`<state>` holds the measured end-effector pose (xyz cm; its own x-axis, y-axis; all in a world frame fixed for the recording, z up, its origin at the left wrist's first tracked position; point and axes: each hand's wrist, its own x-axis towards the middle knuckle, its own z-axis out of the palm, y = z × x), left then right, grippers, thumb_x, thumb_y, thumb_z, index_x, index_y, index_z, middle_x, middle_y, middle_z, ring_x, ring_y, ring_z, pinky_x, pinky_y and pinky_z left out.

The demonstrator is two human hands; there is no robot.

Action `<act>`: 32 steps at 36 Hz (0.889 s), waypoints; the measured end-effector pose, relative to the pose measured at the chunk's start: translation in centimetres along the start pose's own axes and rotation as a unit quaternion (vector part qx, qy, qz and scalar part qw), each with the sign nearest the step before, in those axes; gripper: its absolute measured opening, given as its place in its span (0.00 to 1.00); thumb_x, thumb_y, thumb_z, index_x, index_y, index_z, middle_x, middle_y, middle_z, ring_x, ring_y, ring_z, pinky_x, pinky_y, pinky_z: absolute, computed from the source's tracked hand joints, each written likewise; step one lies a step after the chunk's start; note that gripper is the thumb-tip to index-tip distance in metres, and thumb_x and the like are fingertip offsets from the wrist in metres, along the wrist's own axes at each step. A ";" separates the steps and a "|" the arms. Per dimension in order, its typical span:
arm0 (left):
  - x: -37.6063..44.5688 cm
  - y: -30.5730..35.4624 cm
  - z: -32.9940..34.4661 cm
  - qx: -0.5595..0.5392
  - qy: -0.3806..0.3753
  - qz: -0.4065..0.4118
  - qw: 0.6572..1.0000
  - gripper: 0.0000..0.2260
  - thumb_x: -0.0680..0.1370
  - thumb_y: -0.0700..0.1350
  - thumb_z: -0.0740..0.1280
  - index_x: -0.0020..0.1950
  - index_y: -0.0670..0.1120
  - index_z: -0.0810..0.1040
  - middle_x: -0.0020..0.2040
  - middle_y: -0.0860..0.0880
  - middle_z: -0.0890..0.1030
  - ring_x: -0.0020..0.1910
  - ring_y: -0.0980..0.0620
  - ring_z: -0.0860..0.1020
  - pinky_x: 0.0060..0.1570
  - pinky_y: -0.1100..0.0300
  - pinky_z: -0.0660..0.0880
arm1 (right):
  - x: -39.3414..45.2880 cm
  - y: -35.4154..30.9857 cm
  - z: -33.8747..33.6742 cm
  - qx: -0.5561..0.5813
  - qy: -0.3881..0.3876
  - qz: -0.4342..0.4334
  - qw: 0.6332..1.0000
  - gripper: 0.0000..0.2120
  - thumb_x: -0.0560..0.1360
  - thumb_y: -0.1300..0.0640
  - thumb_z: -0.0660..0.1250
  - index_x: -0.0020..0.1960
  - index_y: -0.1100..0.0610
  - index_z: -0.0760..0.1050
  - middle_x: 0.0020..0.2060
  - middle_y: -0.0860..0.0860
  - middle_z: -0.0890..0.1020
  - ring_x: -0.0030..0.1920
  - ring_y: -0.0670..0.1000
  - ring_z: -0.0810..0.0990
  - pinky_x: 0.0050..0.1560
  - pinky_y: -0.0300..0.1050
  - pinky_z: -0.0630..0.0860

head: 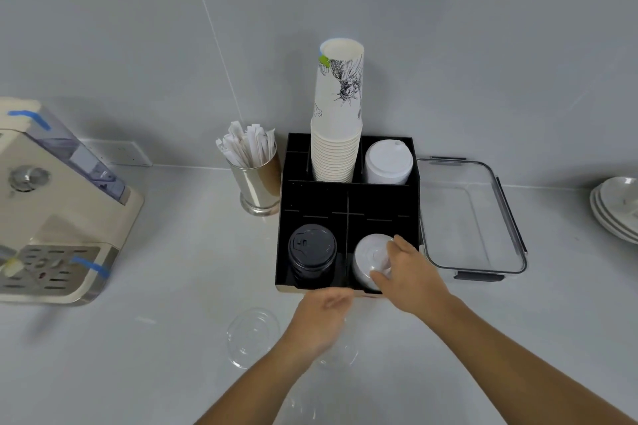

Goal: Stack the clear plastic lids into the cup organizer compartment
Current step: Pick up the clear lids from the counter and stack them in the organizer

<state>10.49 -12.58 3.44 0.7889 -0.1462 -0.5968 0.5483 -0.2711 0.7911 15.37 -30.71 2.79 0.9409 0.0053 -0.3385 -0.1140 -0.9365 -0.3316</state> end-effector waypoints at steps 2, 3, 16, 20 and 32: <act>-0.9 -0.7 -1.1 -0.002 0.012 -0.010 1.000 0.08 0.79 0.49 0.67 0.44 0.60 0.84 0.48 0.56 0.85 0.52 0.55 0.83 0.53 0.63 0.79 | -0.4 -0.1 -0.3 0.001 -0.001 0.003 1.000 0.25 0.77 0.47 0.63 0.67 0.62 0.68 0.73 0.53 0.66 0.69 0.55 0.70 0.64 0.47 0.69; -1.2 -1.1 -1.8 -0.008 0.022 -0.014 1.000 0.07 0.79 0.50 0.68 0.43 0.60 0.84 0.47 0.57 0.85 0.51 0.55 0.84 0.50 0.66 0.79 | -0.7 -0.2 -0.5 0.003 0.002 0.002 1.000 0.26 0.78 0.46 0.62 0.69 0.61 0.67 0.75 0.53 0.64 0.71 0.55 0.68 0.65 0.47 0.69; -7.0 -8.3 -8.6 -0.121 0.140 -0.076 0.980 0.05 0.77 0.45 0.72 0.46 0.46 0.87 0.49 0.44 0.87 0.49 0.46 0.85 0.46 0.58 0.80 | -8.1 -1.2 1.1 0.234 0.040 0.052 0.970 0.21 0.77 0.50 0.68 0.70 0.51 0.74 0.67 0.49 0.77 0.65 0.50 0.75 0.58 0.38 0.67; -8.3 -10.7 -9.5 -0.151 0.156 -0.094 0.972 0.06 0.78 0.43 0.70 0.50 0.43 0.86 0.50 0.42 0.86 0.50 0.44 0.85 0.47 0.56 0.79 | -9.6 -1.8 2.7 0.277 -0.005 0.068 0.959 0.18 0.77 0.51 0.67 0.66 0.50 0.77 0.55 0.46 0.79 0.54 0.46 0.77 0.51 0.36 0.70; -9.6 -14.6 -9.9 -0.198 0.140 -0.130 0.961 0.05 0.78 0.41 0.70 0.49 0.41 0.85 0.44 0.43 0.86 0.43 0.46 0.84 0.44 0.55 0.79 | -12.8 -3.8 7.1 0.369 -0.096 0.151 0.912 0.20 0.75 0.48 0.68 0.66 0.48 0.78 0.59 0.47 0.82 0.59 0.50 0.80 0.64 0.50 0.75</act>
<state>-2.31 2.15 -1.05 0.6248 0.1538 -0.7655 0.7556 0.1280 0.6424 1.54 -24.72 2.17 0.7653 -0.0860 -0.6380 -0.6097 -0.4146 -0.6755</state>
